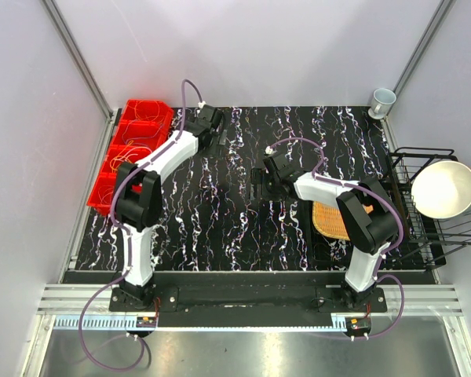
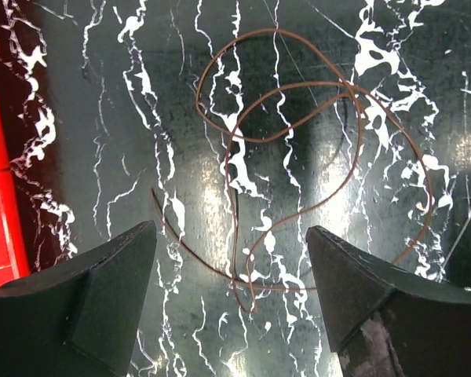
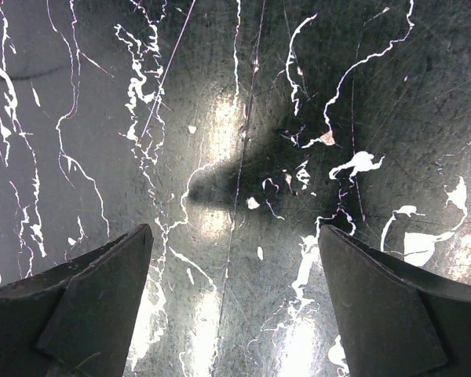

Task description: Untangle the cables

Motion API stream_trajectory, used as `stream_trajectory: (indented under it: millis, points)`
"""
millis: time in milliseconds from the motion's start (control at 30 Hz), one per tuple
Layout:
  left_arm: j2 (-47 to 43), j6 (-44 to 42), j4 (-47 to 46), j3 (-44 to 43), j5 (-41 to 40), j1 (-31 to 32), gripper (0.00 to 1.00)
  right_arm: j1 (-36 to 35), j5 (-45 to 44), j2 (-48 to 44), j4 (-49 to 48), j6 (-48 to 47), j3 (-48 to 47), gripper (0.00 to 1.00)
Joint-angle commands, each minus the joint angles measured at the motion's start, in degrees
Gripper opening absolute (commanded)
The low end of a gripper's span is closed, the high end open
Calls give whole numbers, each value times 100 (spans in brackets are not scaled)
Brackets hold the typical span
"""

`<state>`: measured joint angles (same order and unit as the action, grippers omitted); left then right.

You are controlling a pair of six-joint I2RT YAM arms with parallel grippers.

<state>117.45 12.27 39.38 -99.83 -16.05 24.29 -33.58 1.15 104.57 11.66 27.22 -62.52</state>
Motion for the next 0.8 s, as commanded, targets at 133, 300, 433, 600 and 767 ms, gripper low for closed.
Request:
stream_trajectory:
  millis: [133,300,433,600,767]
  points:
    - [533,-296,87,-414,226,-91,82,-8,175,344,460,29,214,92]
    - [832,-375,184,-564,392,-127,82,1,175,335,460,20,214,92]
    - [973,-384,184,-643,489,-188,82,1,193,335,460,29,214,93]
    - [1105,-252,176,-748,875,-416,78,1,202,344,460,29,205,92]
    - [1131,-252,114,-740,1043,-513,72,-8,193,344,460,29,205,92]
